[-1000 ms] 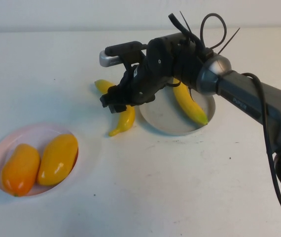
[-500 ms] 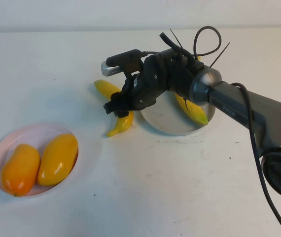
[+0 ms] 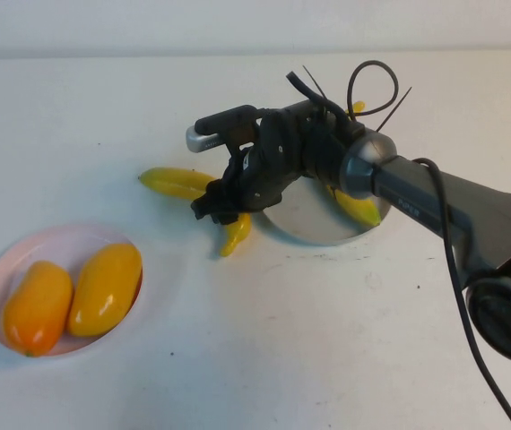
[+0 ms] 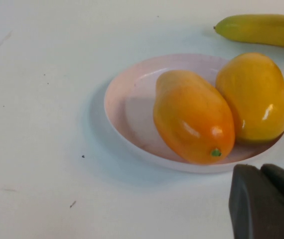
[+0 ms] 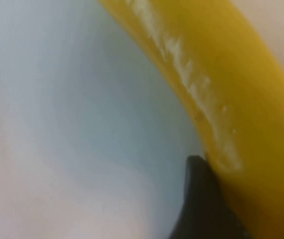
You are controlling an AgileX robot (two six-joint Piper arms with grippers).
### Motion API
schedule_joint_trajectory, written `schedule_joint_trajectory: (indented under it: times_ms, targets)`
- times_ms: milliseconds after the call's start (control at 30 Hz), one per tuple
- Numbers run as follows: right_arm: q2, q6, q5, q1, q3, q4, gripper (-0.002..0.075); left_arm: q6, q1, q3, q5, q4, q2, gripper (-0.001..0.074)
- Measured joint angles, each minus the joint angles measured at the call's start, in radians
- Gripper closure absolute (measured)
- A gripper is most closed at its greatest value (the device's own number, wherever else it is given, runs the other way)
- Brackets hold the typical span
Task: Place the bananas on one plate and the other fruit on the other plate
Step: Put another type of fruit in the right plate
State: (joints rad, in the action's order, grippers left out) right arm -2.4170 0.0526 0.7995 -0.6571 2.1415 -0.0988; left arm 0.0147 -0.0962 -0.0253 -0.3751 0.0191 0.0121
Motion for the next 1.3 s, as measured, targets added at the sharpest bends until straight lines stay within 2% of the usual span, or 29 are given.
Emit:
schedule_joint_trajectory:
  times_ms: [300,500,633,767,1000,1133,1300]
  targets:
    - [-0.002,0.000,0.077,0.000,0.064,-0.007,0.0402,0.000,0.000,0.000,0.000,0.000,0.000,0.0740]
    - [-0.004,0.031,0.236,0.000,0.266,0.007,0.0403,0.000,0.000,0.000,0.000,0.000,0.000,0.0740]
    - [-0.004,0.098,0.407,0.004,0.412,0.114,0.0403,0.000,0.000,0.000,0.000,0.000,0.000,0.0740]
    - [0.017,0.124,0.444,0.044,0.469,0.161,0.0403,0.000,0.000,0.000,0.000,0.000,0.000,0.0740]
    - [0.134,0.157,0.455,0.142,0.424,0.159,0.0403,0.000,0.000,0.000,0.000,0.000,0.000,0.0740]
    - [0.248,0.174,0.455,0.206,0.261,0.099,0.0403,0.000,0.000,0.000,0.000,0.000,0.000,0.0740]
    - [0.312,0.214,0.455,0.224,0.048,0.093,0.0403,0.000,0.000,0.000,0.000,0.000,0.000,0.0740]
